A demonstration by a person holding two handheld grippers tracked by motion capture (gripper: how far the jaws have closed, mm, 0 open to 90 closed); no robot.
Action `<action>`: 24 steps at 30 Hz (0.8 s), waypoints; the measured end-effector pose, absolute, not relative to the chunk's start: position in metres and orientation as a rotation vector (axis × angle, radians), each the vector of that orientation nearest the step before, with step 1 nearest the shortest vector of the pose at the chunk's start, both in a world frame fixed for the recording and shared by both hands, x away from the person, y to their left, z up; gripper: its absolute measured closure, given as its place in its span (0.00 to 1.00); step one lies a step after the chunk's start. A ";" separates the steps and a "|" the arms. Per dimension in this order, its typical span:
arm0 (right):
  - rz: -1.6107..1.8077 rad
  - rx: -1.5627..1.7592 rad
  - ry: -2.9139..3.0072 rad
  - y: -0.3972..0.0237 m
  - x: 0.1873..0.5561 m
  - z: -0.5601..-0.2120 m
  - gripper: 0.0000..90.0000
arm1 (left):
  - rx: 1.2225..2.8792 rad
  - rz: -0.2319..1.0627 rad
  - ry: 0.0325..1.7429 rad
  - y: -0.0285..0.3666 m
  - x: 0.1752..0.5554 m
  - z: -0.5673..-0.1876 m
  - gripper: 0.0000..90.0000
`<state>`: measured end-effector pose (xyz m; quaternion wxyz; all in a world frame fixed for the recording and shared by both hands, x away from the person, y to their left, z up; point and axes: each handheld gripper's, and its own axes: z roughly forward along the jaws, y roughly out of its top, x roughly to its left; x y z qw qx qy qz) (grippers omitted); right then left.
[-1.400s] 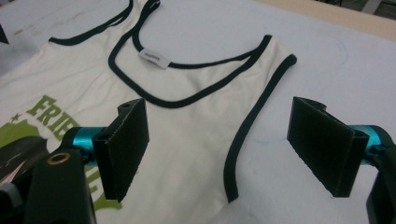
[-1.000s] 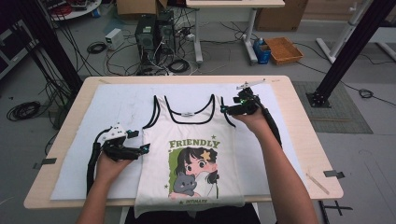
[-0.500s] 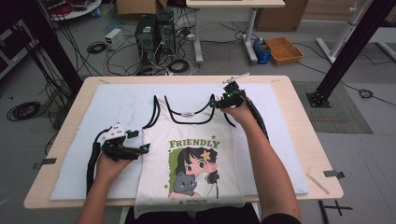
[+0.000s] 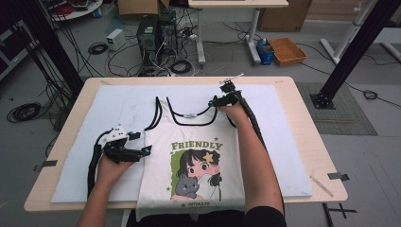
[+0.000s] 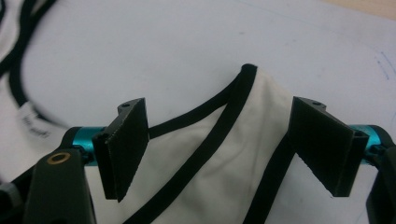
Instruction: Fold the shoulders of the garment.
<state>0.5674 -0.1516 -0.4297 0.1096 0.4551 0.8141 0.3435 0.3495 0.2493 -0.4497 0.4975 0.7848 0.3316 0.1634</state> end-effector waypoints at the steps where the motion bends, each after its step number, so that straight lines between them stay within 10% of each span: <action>1: 1.020 1.360 2.360 -0.149 0.571 -0.434 0.28 | 1.897 0.395 0.806 0.249 0.349 -0.450 0.24; 13: 0.876 1.234 2.326 -0.134 0.566 -0.440 0.95 | 1.904 0.399 0.807 0.249 0.349 -0.450 0.24; 24: 1.024 1.188 2.351 -0.144 0.541 -0.421 0.96 | 1.898 0.388 0.816 0.249 0.350 -0.450 0.24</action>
